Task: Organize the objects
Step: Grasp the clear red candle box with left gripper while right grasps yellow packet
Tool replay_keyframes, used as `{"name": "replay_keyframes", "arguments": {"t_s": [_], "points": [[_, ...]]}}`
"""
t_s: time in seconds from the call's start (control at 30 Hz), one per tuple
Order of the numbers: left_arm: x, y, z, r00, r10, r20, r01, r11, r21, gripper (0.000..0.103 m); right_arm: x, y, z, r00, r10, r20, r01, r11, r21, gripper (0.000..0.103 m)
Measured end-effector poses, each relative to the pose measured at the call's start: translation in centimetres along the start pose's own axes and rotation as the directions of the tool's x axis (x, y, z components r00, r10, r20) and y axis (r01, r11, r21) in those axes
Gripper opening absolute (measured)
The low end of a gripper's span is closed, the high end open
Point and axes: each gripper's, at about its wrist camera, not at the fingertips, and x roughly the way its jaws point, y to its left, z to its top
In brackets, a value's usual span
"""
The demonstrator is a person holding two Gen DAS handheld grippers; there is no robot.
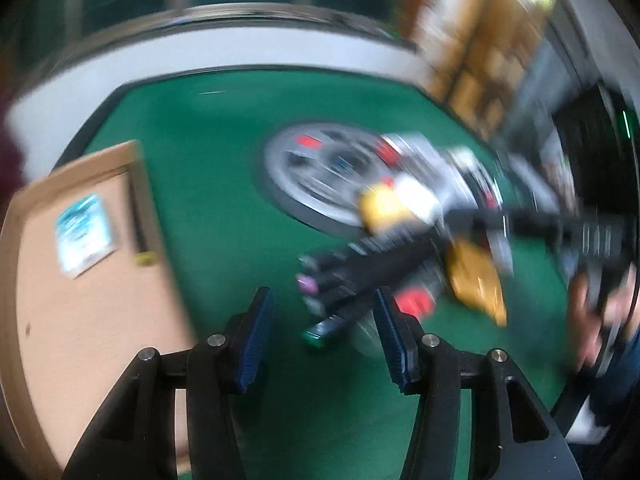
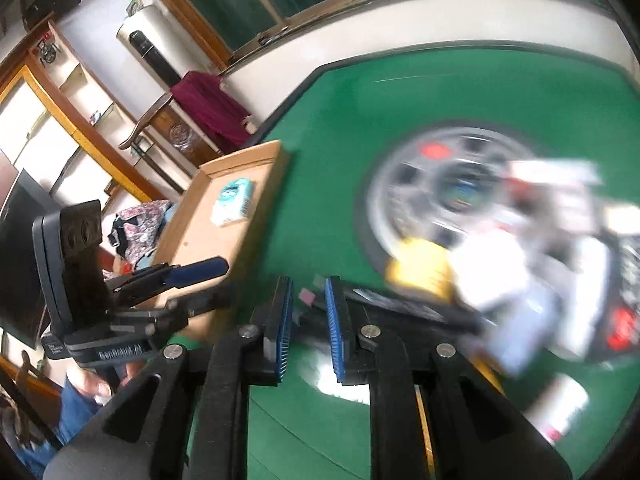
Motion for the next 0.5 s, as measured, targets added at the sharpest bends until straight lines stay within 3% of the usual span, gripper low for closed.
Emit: {"name": "replay_keyframes", "arguments": {"t_s": [0.13, 0.23, 0.4, 0.5], "points": [[1.8, -4.4, -1.7, 0.996, 0.010, -0.085, 0.005, 0.983, 0.182, 0.046, -2.6, -3.2, -1.8, 0.999, -0.020, 0.028, 0.019, 0.999, 0.038, 0.014], [1.7, -6.8, -2.5, 0.997, -0.004, -0.081, 0.026, 0.962, 0.270, 0.046, -4.2, -5.7, -2.3, 0.999, -0.009, 0.054, 0.004, 0.996, 0.084, 0.014], [3.2, -8.9, -2.1, 0.992, 0.004, -0.129, 0.040, 0.942, 0.334, 0.046, -5.1, -7.8, -2.1, 0.996, 0.008, 0.087, -0.020, 0.990, 0.138, 0.017], [4.3, -9.4, -1.5, 0.990, 0.092, -0.110, -0.043, 0.922, 0.384, 0.046, -5.1, -7.8, -2.0, 0.995, 0.037, 0.093, -0.051, 0.987, 0.151, 0.017]]}}
